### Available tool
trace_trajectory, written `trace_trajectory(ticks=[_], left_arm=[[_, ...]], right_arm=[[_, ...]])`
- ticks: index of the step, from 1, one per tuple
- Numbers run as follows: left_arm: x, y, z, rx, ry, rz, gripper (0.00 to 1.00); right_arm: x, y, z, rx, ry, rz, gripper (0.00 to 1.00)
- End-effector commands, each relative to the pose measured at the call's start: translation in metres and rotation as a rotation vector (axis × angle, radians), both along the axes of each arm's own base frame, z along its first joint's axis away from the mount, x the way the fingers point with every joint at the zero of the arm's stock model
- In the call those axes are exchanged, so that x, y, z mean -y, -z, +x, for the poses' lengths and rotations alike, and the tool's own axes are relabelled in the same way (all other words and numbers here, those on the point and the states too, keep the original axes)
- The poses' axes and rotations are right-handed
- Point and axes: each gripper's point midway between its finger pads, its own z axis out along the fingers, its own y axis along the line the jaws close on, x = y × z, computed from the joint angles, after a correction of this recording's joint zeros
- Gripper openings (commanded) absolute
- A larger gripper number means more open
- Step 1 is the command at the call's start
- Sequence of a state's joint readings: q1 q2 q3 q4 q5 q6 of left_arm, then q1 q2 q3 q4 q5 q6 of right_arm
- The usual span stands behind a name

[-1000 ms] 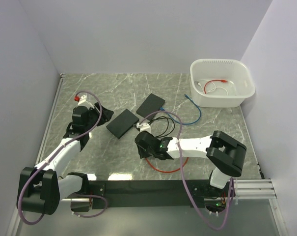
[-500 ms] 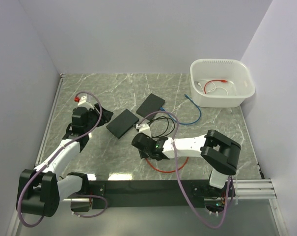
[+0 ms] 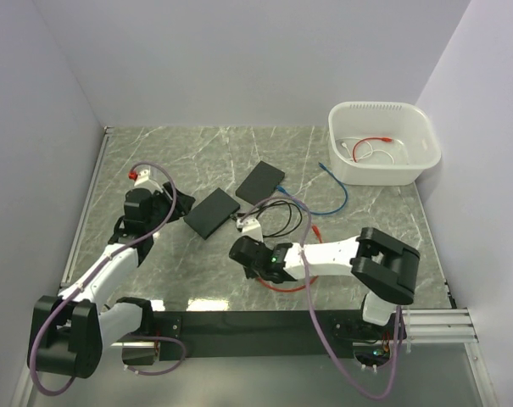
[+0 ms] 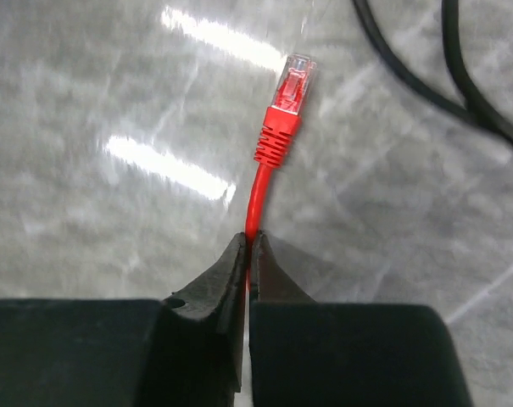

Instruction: Insert the plug into the switch port

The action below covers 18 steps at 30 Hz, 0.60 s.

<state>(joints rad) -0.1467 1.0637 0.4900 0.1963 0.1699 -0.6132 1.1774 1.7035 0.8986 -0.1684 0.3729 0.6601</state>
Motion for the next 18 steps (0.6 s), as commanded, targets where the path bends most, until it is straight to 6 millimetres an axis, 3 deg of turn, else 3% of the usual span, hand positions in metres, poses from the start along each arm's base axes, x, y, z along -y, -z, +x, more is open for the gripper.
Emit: trace_trajectory(ticks=[1,8,12,18], left_arm=[[0.004,-0.019,-0.003,0.075,0.030,-0.005,0.56],[0.029,-0.055,-0.030,0.201,0.159,-0.098,0.57],[0.072,-0.060,-0.066,0.252,0.335,-0.159,0.57],[0.119,-0.065,-0.120,0.301,0.572,-0.271,0.58]], right_arm=[[0.013,-0.011,-0.018,0.034,-0.060,-0.007,0.00],[0.043,-0.049,-0.045,0.091,-0.083,0.089,0.00],[0.045,-0.082,-0.062,0.120,-0.145,0.268,0.00],[0.049,-0.108,-0.071,0.193,-0.213,0.409,0.00]])
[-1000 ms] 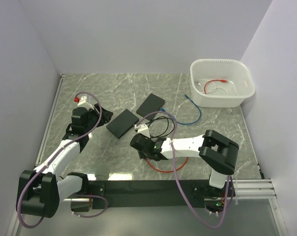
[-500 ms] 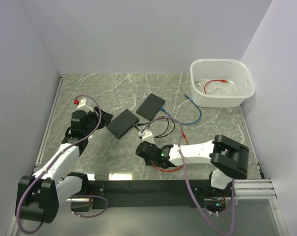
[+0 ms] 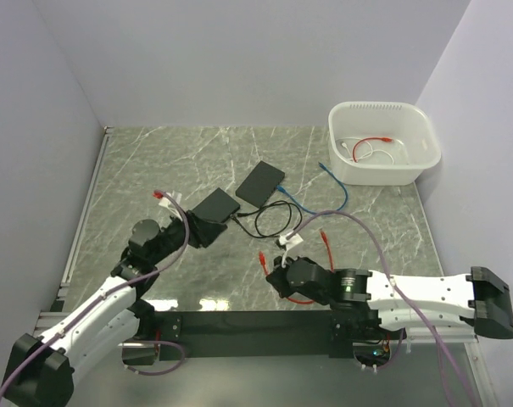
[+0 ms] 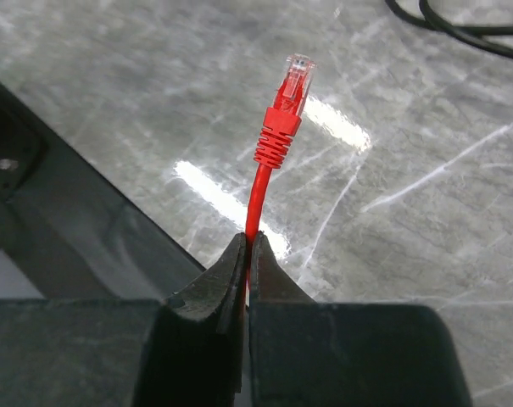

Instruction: Insert the plug into the switch port

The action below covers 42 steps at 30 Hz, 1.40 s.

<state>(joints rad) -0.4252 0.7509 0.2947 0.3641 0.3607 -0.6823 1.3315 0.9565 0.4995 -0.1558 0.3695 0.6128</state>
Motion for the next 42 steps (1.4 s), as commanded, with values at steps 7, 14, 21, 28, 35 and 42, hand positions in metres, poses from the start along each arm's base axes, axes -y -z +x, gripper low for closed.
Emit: trace_trajectory(ticks=[7,14,21,28,35,42], left_arm=[[0.047,-0.030,-0.065,0.118,0.326,-0.170,0.59],[0.070,-0.022,-0.075,0.094,0.402,-0.164,0.59],[0.099,-0.017,-0.080,0.074,0.453,-0.155,0.58],[0.116,-0.021,-0.080,0.080,0.453,-0.147,0.58],[0.118,-0.017,-0.067,0.054,0.387,-0.127,0.52],[0.125,-0.013,-0.062,0.043,0.384,-0.122,0.39]], right_arm=[[-0.002,-0.046,-0.005,0.109,-0.071,0.204,0.00],[-0.002,-0.050,-0.007,0.122,-0.090,0.230,0.00],[-0.006,-0.050,-0.007,0.119,-0.096,0.227,0.00],[-0.006,-0.048,-0.009,0.112,-0.103,0.229,0.00],[-0.004,-0.051,-0.010,0.119,-0.109,0.243,0.00],[0.000,-0.054,-0.009,0.131,-0.107,0.249,0.00]])
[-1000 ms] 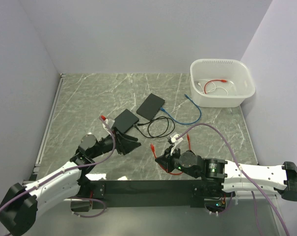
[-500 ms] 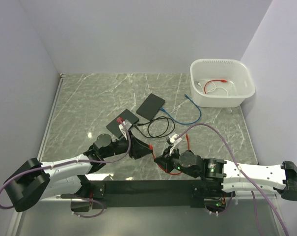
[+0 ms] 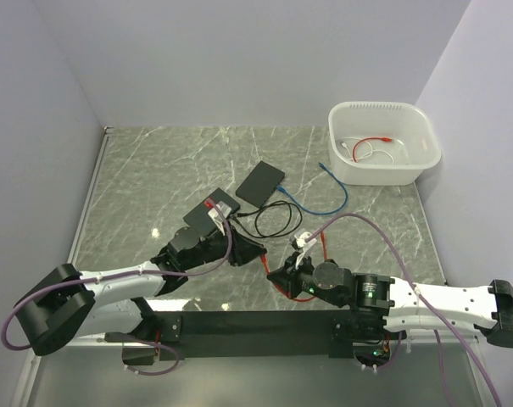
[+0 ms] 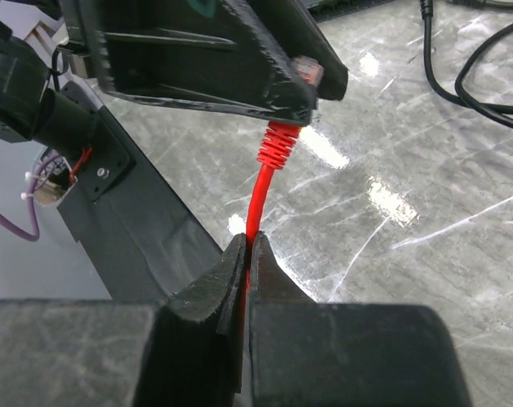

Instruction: Insert the plug into the switch port

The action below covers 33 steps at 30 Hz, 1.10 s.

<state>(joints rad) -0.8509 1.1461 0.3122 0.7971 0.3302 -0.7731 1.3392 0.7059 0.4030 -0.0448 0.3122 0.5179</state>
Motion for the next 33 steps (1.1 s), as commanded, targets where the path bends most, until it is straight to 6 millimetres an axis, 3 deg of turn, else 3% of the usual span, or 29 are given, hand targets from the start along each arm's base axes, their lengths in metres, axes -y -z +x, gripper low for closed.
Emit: trace_trajectory(ticks=[1,4,7,8,9,11,13,15,17,22,23,28,33], left_arm=[[0.009,-0.023,0.007,0.057,-0.006,-0.052,0.36],[0.011,-0.026,0.005,0.069,0.008,-0.066,0.03],[0.011,-0.031,-0.001,0.098,0.033,-0.084,0.01],[0.010,-0.033,-0.003,0.113,0.045,-0.089,0.01],[0.009,-0.036,-0.007,0.148,0.059,-0.092,0.01],[0.007,-0.045,-0.017,0.215,0.111,-0.113,0.01],[0.003,-0.052,-0.031,0.304,0.168,-0.129,0.01],[-0.001,-0.064,-0.038,0.389,0.192,-0.153,0.01],[-0.003,-0.068,-0.048,0.438,0.235,-0.158,0.01],[-0.014,-0.101,-0.073,0.582,0.314,-0.239,0.01],[-0.016,-0.105,-0.078,0.605,0.338,-0.251,0.01],[-0.033,-0.147,-0.103,0.698,0.428,-0.368,0.01],[-0.045,-0.172,-0.124,0.739,0.519,-0.451,0.01]], right_arm=[[-0.002,-0.010,0.001,0.025,-0.003,0.037,0.00],[-0.003,-0.007,0.000,0.019,-0.005,0.033,0.00],[-0.002,-0.007,0.002,0.013,0.012,0.032,0.01],[-0.001,-0.009,0.003,0.000,0.029,0.039,0.18],[-0.002,-0.012,0.002,-0.014,0.032,0.056,0.29],[-0.001,-0.031,-0.003,-0.026,0.002,0.157,0.56],[0.004,-0.062,0.000,-0.009,-0.006,0.297,0.64],[0.002,-0.083,-0.010,-0.009,-0.090,0.383,0.66],[0.007,-0.105,-0.007,0.014,-0.110,0.454,0.66],[0.001,-0.138,-0.038,0.038,-0.393,0.549,0.63],[0.002,-0.154,-0.046,0.062,-0.456,0.606,0.60],[-0.001,-0.171,-0.062,0.072,-0.651,0.656,0.57],[-0.006,-0.187,-0.075,0.087,-0.775,0.688,0.56]])
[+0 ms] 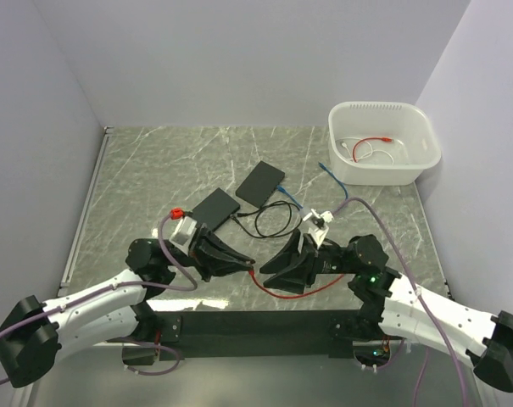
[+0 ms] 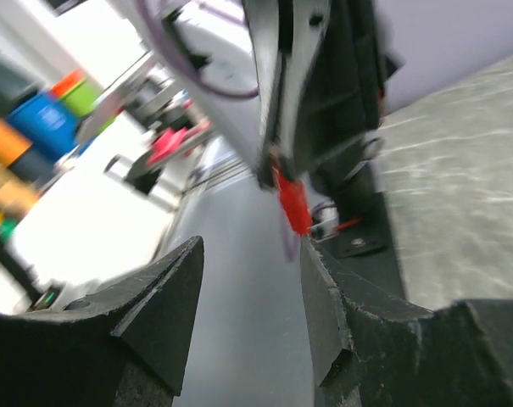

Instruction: Insert the plug into the switch port

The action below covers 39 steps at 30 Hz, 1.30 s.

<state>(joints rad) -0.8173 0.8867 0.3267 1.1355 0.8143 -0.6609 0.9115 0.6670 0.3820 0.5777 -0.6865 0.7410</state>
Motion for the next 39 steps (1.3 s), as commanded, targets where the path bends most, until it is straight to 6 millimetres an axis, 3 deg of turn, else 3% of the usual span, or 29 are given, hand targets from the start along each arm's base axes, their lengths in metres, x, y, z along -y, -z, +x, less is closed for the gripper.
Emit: trace_trajectory(ticks=[1,5,14,24,39], left_arm=[[-0.018,-0.043,-0.034,0.158,0.137,-0.123,0.01],[-0.022,-0.052,-0.044,0.187,0.189,-0.151,0.01],[-0.027,-0.050,-0.054,0.185,0.291,-0.197,0.01],[-0.026,-0.057,-0.056,0.204,0.317,-0.210,0.01],[-0.033,-0.076,-0.062,0.285,0.307,-0.267,0.01]], right_arm=[[0.005,-0.044,-0.028,0.115,-0.173,0.123,0.56],[-0.002,-0.043,-0.026,0.107,-0.197,0.121,0.55],[-0.009,-0.053,-0.022,0.118,-0.211,0.141,0.48],[-0.020,-0.036,-0.013,0.080,-0.213,0.117,0.41],[-0.014,-0.049,-0.030,0.037,-0.368,0.234,0.37]])
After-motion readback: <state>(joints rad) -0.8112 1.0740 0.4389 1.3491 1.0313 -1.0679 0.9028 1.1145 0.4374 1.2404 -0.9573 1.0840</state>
